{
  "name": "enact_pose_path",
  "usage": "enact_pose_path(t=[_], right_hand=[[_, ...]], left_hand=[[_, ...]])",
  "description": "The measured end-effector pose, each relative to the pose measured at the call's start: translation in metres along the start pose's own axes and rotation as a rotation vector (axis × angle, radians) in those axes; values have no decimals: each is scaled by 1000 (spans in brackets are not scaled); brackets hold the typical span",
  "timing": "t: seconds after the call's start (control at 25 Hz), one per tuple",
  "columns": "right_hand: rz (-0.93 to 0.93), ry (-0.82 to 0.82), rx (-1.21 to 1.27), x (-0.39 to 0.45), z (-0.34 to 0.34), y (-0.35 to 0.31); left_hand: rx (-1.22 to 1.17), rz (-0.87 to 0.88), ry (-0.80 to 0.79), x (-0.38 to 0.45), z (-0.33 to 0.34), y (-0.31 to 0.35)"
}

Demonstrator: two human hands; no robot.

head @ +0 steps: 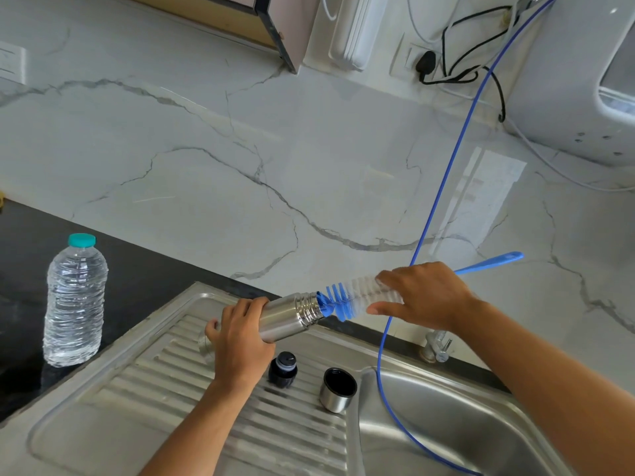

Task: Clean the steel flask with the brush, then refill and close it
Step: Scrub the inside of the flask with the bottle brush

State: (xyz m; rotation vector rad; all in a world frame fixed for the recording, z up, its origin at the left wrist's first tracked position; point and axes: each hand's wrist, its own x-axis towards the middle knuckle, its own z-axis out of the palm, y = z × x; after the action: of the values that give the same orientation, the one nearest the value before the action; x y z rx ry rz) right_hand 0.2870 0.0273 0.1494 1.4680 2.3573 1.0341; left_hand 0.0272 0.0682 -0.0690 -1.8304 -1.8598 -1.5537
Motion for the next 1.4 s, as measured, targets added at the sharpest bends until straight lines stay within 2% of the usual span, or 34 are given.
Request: enact_pose_path(t=[0.16, 0.4, 0.52, 0.56, 0.64, 0.8, 0.84, 0.92, 0.96, 1.0, 1.16, 1.24, 1.32, 1.4], right_hand=[[9, -142, 138, -4, -4, 13], [279, -424, 643, -2, 2, 24], [345, -599, 957, -1, 3, 29], [345, -632, 994, -1, 4, 29], [288, -533, 845, 1, 7, 28], [-49, 16, 125, -1, 16, 31], [-119, 148, -1, -4, 22, 35], [-165, 279, -101, -11, 29, 39], [-148, 263, -84, -11, 30, 38], [-99, 179, 11, -11, 28, 34], [282, -481, 701, -3, 7, 32], [369, -672, 937, -5, 1, 37], [353, -660, 916, -6, 4, 37], [250, -426, 642, -3, 12, 36]], left_hand=[[13, 47, -29, -1, 1, 2], [14, 90, -28, -1, 2, 5], [-3, 101, -24, 0, 1, 5], [-9, 102, -20, 0, 1, 4], [-16, 94, -29, 0, 2, 4], [-37, 49, -73, 0, 4, 2], [-42, 32, -84, 0, 5, 2], [-57, 3, -89, -1, 5, 2], [-59, -4, -87, -1, 5, 2], [-58, -6, -86, -2, 5, 2], [-50, 26, -68, 0, 3, 1], [-41, 50, -66, -1, 2, 3], [-32, 61, -68, -2, 2, 5], [-29, 47, -86, -2, 3, 4]])
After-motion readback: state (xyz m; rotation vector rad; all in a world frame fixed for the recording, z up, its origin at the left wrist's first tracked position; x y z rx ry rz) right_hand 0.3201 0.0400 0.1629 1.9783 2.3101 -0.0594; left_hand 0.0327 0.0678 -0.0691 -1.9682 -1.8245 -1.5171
